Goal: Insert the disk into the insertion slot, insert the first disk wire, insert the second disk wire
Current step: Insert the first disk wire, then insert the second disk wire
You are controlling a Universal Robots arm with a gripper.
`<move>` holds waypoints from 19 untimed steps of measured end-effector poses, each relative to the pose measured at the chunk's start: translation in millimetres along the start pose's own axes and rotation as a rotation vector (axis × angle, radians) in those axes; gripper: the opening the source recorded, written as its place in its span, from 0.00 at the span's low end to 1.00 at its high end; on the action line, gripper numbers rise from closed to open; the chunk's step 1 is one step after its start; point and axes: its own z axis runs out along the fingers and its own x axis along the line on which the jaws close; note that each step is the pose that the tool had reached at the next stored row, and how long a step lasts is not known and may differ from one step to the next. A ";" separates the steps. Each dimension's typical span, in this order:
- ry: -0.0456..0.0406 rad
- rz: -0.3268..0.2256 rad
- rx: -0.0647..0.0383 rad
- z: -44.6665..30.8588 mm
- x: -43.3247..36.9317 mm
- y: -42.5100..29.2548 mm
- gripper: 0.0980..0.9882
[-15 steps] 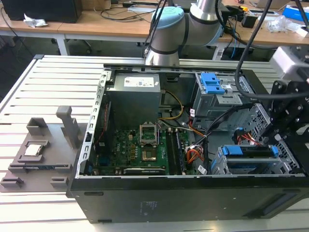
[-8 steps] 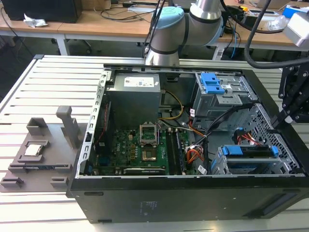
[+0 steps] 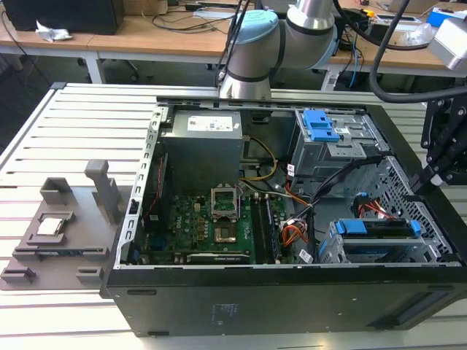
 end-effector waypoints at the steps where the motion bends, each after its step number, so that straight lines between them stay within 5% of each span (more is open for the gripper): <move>1: 0.0000 0.000 0.000 0.0 0.0 0.0 0.01; 7: 0.0000 0.000 0.000 -0.2 0.0 0.0 0.02; 8: 0.0000 0.000 0.000 -0.3 0.0 0.0 0.15; 12: 0.0004 0.000 0.000 0.1 -0.3 1.1 0.23; 19: 0.0030 0.000 0.000 15.0 -5.4 10.2 0.23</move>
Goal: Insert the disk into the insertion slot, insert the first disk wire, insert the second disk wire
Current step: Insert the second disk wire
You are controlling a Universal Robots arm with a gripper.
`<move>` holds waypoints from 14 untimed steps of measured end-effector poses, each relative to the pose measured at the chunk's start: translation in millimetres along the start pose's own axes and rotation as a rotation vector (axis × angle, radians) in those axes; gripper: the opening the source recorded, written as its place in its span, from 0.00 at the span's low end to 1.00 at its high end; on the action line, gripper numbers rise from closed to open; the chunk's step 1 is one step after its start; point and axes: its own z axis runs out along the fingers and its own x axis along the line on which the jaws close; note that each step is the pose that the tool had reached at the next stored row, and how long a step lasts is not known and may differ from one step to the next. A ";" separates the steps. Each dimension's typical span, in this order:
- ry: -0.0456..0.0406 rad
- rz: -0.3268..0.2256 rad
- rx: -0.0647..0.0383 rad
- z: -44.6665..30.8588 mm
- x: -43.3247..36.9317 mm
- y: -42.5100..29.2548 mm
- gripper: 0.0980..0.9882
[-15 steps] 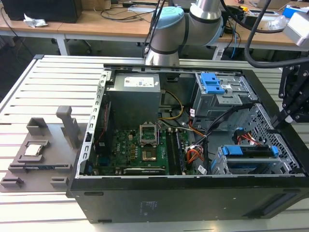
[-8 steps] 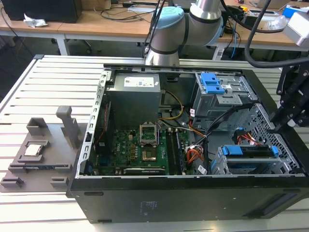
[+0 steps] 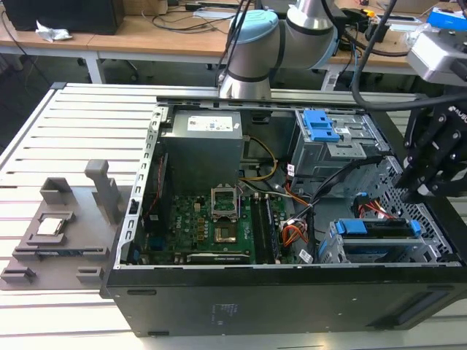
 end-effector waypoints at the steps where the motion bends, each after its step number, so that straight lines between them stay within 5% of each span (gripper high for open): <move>1: 0.0003 0.000 0.000 2.0 -0.6 1.2 0.23; 4: 0.0033 0.000 0.000 16.4 -10.6 16.1 0.23; 10: 0.0121 0.001 0.000 30.2 -30.0 34.9 0.23; 12: 0.0369 0.003 0.001 33.7 -33.7 39.6 0.23; 14: 0.0491 0.003 0.002 35.5 -34.1 40.4 0.23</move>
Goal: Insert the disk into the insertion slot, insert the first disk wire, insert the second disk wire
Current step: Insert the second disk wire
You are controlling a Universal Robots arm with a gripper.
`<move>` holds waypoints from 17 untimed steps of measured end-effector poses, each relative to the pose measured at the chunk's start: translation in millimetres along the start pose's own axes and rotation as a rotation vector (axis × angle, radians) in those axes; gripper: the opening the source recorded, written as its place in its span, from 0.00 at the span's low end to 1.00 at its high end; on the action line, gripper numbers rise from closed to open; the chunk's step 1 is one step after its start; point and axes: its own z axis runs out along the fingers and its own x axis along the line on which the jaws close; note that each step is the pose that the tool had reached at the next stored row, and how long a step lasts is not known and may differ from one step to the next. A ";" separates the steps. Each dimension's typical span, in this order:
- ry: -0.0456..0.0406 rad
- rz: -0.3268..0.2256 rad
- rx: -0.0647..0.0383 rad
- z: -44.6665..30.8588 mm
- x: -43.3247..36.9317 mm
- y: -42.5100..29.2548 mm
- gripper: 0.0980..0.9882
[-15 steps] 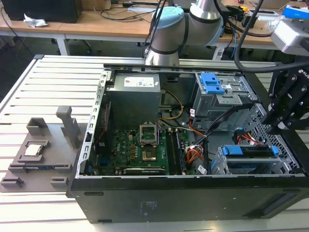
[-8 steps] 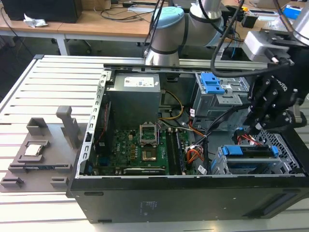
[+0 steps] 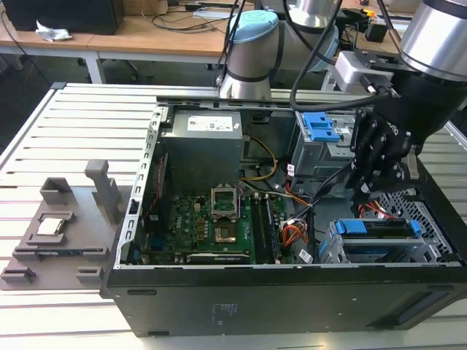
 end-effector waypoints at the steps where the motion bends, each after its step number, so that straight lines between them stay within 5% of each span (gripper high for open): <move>1: 0.0069 -0.002 0.000 1.0 -0.1 -0.1 0.23; 5: 0.0306 -0.023 0.002 5.0 -0.3 -1.6 0.23; 17: 0.0312 -0.023 0.002 4.6 -0.5 -7.6 0.21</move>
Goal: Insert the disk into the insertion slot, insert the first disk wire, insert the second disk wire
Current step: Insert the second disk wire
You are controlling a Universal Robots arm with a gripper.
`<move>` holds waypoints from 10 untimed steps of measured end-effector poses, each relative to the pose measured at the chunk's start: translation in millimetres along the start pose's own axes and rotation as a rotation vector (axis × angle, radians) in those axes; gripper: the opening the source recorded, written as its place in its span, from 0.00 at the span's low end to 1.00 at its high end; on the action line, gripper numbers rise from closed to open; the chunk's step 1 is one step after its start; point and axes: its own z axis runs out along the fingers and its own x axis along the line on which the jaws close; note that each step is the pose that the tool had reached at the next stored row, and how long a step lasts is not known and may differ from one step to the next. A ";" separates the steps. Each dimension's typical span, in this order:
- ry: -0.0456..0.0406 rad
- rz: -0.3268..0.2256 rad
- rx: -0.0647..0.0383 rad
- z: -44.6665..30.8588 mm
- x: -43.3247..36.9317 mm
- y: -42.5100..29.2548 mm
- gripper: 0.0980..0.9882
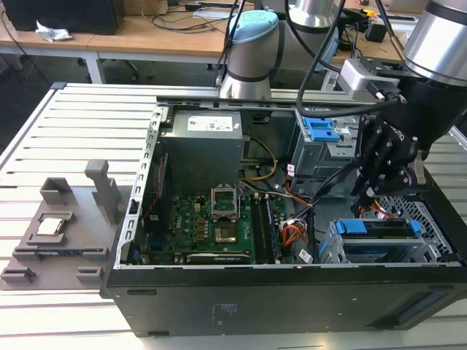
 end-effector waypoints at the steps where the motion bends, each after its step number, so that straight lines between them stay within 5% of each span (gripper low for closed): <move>1: 0.0000 0.000 0.000 0.0 0.0 0.0 0.10; 7: 0.0001 0.000 0.000 0.0 0.0 0.0 0.10; 10: -0.0048 0.000 0.000 0.9 11.0 -0.1 0.10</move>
